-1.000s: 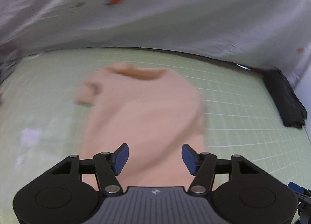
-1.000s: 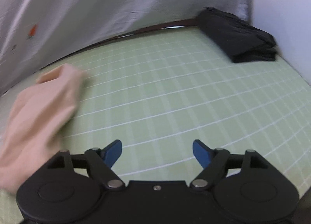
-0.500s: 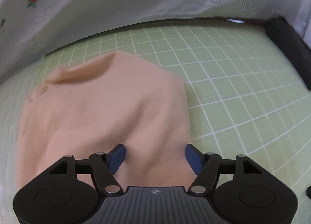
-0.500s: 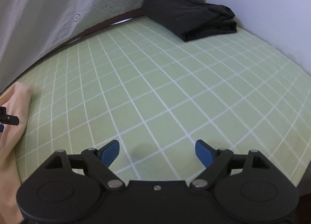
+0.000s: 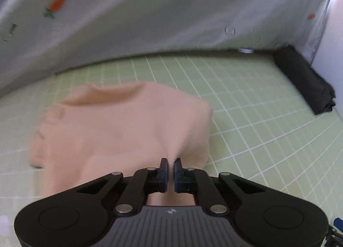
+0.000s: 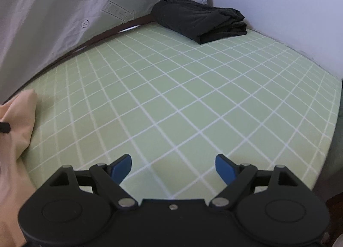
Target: Fold clothes
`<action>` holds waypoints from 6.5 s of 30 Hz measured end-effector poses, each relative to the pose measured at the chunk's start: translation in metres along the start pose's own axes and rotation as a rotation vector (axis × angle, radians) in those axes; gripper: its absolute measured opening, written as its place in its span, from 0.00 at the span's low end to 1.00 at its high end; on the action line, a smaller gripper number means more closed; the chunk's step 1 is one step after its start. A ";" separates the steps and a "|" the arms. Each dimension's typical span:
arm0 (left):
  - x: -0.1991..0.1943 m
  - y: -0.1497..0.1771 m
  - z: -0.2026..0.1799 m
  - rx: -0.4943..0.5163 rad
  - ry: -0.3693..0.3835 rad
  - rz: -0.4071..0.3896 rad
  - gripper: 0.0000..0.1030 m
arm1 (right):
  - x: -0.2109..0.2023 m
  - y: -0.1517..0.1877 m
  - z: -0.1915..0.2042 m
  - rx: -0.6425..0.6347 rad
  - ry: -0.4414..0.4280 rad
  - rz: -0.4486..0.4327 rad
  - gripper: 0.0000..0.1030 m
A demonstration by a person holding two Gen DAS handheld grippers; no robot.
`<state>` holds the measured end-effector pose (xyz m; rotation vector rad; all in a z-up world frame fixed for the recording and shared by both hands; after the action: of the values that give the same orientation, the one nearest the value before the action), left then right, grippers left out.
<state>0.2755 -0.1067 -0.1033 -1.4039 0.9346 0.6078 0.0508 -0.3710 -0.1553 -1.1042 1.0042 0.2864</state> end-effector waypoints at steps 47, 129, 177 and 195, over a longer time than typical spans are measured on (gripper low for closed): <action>-0.049 0.146 0.215 -0.684 0.104 0.032 0.07 | 0.050 -0.002 0.302 -0.088 -0.643 0.255 0.46; -0.055 0.156 0.082 -0.651 -0.263 0.165 0.42 | 0.101 -0.135 0.038 -0.261 -0.347 0.150 0.68; -0.027 0.131 0.061 -0.549 -0.366 0.233 0.74 | 0.051 -0.264 -0.092 0.018 -0.156 -0.341 0.07; -0.026 0.130 0.061 -0.564 -0.375 0.241 0.77 | 0.106 -0.211 -0.128 0.095 0.051 -0.091 0.38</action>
<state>0.1650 -0.0280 -0.1576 -1.5971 0.6541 1.3445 0.1773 -0.6055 -0.1220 -1.0719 1.0002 0.1365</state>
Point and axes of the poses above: each gripper's, at about its wrist camera, not at the fingertips, and x roughly the way its jaws point, z to its left, y to its underside, the point moved 6 cm from there along x, roughly the way its jaws point, and after that the axes turned 4 degrees about z, right-handed, at the moved point
